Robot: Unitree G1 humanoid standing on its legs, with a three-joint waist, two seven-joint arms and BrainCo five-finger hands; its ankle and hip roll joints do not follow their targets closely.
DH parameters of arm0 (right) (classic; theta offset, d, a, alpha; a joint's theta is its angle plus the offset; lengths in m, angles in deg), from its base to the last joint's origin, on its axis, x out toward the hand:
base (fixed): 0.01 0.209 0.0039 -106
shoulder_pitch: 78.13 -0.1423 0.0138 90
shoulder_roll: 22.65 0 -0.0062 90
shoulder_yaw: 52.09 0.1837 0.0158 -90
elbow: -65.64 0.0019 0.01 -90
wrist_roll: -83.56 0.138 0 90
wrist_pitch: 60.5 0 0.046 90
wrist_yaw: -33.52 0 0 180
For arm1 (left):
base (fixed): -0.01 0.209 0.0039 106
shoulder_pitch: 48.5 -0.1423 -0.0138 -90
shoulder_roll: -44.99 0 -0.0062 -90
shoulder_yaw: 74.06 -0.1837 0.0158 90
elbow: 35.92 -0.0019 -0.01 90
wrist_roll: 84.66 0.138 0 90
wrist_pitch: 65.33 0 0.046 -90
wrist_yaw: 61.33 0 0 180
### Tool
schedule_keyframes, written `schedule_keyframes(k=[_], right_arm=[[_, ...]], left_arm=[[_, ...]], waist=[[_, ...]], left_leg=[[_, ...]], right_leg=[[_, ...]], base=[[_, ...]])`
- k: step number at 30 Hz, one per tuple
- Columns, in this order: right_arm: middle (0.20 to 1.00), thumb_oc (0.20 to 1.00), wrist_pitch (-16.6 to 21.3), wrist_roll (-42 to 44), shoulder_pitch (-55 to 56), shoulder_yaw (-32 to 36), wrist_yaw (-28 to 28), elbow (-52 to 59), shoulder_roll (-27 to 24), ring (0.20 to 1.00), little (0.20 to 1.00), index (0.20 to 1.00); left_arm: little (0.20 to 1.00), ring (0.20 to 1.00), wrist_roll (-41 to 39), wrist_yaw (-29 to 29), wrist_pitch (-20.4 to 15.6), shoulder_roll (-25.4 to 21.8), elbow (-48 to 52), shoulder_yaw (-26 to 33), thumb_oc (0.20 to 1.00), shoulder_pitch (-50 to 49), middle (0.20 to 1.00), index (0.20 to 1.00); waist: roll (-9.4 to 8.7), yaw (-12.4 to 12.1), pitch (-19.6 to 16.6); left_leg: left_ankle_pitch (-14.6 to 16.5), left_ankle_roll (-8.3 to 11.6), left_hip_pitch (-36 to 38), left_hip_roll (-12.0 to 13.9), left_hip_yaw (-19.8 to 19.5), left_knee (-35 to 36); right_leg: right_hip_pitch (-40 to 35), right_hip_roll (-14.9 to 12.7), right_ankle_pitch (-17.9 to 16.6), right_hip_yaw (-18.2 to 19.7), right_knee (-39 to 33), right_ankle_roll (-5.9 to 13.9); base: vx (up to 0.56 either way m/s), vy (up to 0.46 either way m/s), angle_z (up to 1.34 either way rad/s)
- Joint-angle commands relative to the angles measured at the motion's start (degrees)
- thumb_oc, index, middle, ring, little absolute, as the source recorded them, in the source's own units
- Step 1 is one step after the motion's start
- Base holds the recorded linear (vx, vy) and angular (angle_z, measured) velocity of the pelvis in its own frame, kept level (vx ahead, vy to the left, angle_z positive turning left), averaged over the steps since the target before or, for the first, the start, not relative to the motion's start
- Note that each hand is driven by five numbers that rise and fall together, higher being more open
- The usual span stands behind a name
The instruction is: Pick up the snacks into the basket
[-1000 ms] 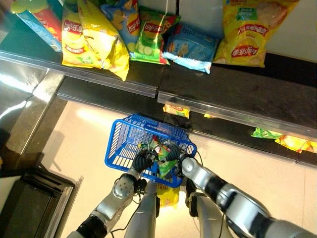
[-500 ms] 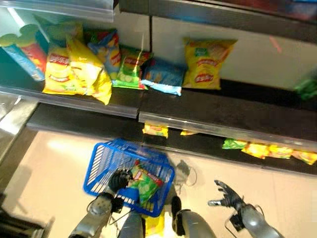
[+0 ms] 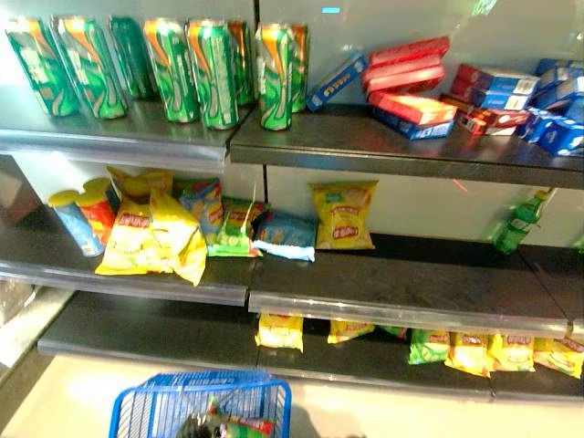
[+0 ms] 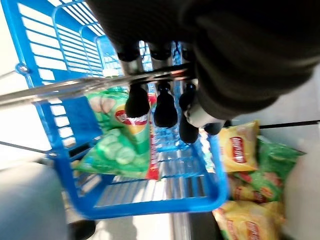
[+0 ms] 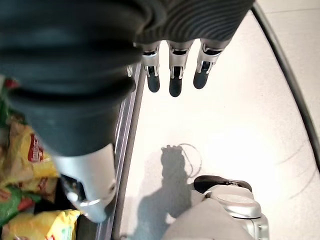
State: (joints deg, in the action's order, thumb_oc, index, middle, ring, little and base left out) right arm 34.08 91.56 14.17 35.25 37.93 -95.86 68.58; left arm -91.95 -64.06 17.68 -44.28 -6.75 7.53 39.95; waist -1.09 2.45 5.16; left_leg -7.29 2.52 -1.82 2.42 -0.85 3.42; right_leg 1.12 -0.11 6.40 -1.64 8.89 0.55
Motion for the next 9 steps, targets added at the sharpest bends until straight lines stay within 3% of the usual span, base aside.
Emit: schedule_keyframes(k=[1,4,9], right_arm=[[1.0,1.0,0.21,1.14,-1.92,0.05,1.2,0.58,-1.62,1.0,1.0,1.0],[1.0,1.0,-0.22,0.39,-2.03,-0.48,1.12,0.01,-1.31,1.0,1.0,1.0],[1.0,1.0,-0.02,1.02,-2.86,-1.18,1.27,0.63,-0.52,1.0,1.0,1.0]], left_arm=[[0.2,0.2,4.95,-0.19,-0.22,-1.55,-1.19,0.68,0.2,0.3,0.2,0.2],[0.2,0.2,6.33,-0.19,0.67,-0.97,-7.12,2.3,0.2,-0.4,0.2,0.2],[0.2,0.2,5.89,-0.32,0.7,-0.03,-8.37,2.54,0.2,-0.45,0.2,0.2]], waist=[[-2.93,0.27,-0.02],[-2.75,0.05,-1.41],[-2.38,-0.12,-2.46]], left_leg=[[10.83,-0.35,0.89,-1.73,1.01,-6.81],[10.5,-0.23,2.21,-1.38,0.74,-5.59],[9.36,0.14,2.8,-1.03,0.5,-3.63]], right_leg=[[0.93,-4.36,-6.41,1.71,-8.16,7.42],[-0.42,-4.12,-6.31,1.38,-9.01,7.1],[-1.36,-4.04,-6.55,0.38,-10.55,6.72]], base=[[0.02,-0.021,0.04],[0.02,-0.008,0.06],[0.01,-0.006,0.04]])
